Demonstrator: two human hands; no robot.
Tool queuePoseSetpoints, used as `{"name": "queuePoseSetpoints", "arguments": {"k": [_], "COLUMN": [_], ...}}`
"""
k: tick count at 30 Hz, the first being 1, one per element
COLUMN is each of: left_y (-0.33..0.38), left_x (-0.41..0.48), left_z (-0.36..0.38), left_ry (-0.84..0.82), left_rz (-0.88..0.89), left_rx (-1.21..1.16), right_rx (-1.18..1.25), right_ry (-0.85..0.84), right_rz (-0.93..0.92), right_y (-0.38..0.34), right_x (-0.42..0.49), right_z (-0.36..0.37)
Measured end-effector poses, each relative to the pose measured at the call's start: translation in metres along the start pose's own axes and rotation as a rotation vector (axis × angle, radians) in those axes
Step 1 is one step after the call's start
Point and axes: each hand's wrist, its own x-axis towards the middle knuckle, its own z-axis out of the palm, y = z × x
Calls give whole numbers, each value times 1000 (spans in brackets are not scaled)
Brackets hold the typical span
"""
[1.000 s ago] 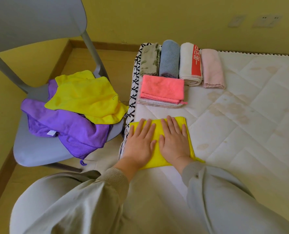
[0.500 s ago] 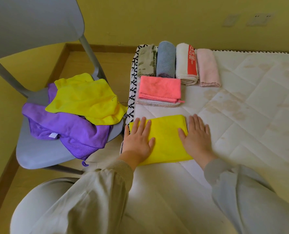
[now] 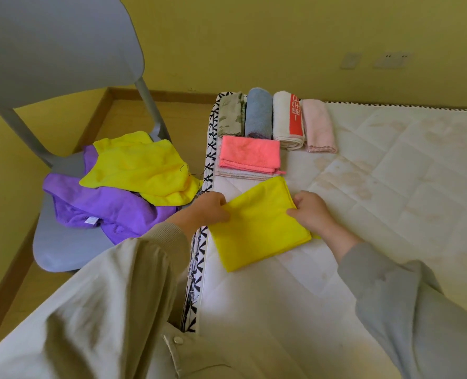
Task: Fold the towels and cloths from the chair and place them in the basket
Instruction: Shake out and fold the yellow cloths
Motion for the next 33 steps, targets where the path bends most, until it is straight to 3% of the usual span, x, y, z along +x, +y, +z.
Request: {"name": "queuePoseSetpoints", "arguments": {"k": [4, 6, 9, 12, 15, 17, 21, 25, 28, 33], "left_y": [-14, -23, -27, -33, -45, -47, -32, -21, -18, -13], "left_x": [-28, -37, -50, -49, -34, -28, -25, -20, -21, -20], "left_z": [-1, 3, 14, 24, 33, 36, 35, 30, 29, 34], "left_ry": [-397, -572, -648, -524, -86, 87, 25, -22, -18, -72], "left_rz": [-124, -105, -187, -292, -232, -192, -259, -445, -476, -461], "left_rx": [-628, -677, -440, -87, 6, -56, -359, -732, -1051, -1157], "right_rx": [-56, -240, -434, -472, -175, -102, -58, 528, 675, 778], "right_ry": [-114, -188, -149, 47, 102, 65, 82, -130, -296, -410], "right_rz": [-159, -243, -354, -390, -231, -99, 191, 515, 558, 637], "right_y": [-40, -61, -80, -78, -67, -52, -9, 8, 3, -2], "right_x": [12, 19, 26, 19, -3, -18, -27, -20, -17, -11], "right_z": [-41, -44, -23, 1, 23, 38, 38, 35, 29, 26]}}
